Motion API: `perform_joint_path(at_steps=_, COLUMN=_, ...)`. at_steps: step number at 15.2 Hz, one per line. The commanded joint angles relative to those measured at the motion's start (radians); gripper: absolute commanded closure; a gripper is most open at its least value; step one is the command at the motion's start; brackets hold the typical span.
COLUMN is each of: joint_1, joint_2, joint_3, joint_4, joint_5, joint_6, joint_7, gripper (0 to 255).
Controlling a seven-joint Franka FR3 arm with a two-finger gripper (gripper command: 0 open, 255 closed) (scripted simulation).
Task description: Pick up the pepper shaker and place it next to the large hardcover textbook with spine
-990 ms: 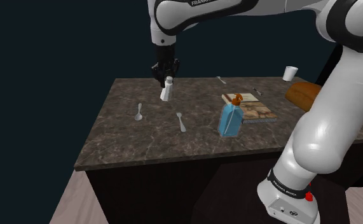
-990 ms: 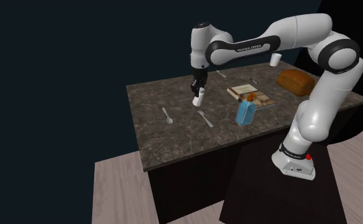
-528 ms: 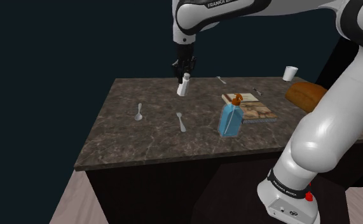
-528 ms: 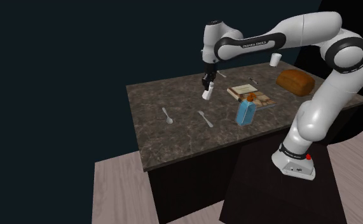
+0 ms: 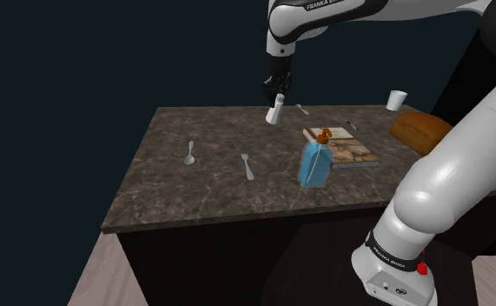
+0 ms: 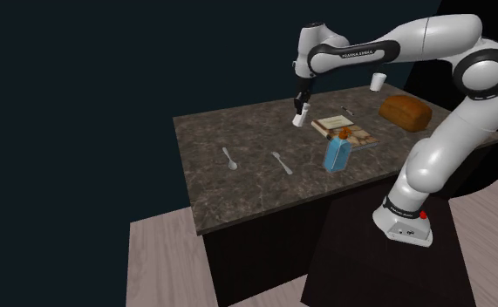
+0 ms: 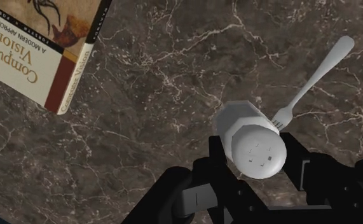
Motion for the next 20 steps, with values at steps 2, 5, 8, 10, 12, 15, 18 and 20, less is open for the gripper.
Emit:
perform_joint_path(at_steps=2, joint_1=-0.03, joint_2=-0.007, joint_3=-0.043, joint_4=-0.014, joint_5=-0.008, joint_6=0.015, joint_7=-0.071, gripper=255)
perform_joint_path(at_steps=5, joint_1=-0.06, joint_2=-0.008, joint_3=-0.089, joint_4=-0.016, joint_5=-0.016, joint_6=0.023, joint_7=-0.143, gripper=255)
perform_joint_path(at_steps=8, joint_1=-0.097, joint_2=0.002, joint_3=-0.145, joint_4=-0.004, joint_5=-0.023, joint_6=0.031, joint_7=-0.233, gripper=255)
perform_joint_path(at_steps=10, joint_1=-0.097, joint_2=0.005, joint_3=-0.146, joint_4=-0.028, joint_5=-0.023, joint_6=0.058, joint_7=-0.231, gripper=255)
perform_joint_path(at_steps=12, joint_1=-0.098, joint_2=0.008, joint_3=-0.147, joint_4=-0.052, joint_5=-0.024, joint_6=0.085, joint_7=-0.229, gripper=255)
perform_joint_path(at_steps=15, joint_1=-0.099, joint_2=0.015, joint_3=-0.149, joint_4=-0.085, joint_5=-0.025, joint_6=0.125, joint_7=-0.226, gripper=255)
perform_joint_path(at_steps=18, joint_1=-0.099, joint_2=0.024, joint_3=-0.151, joint_4=-0.117, joint_5=-0.026, joint_6=0.166, joint_7=-0.224, gripper=255)
perform_joint_path(at_steps=20, joint_1=-0.1, joint_2=0.031, joint_3=-0.152, joint_4=-0.137, joint_5=-0.027, joint_6=0.193, joint_7=-0.222, gripper=255)
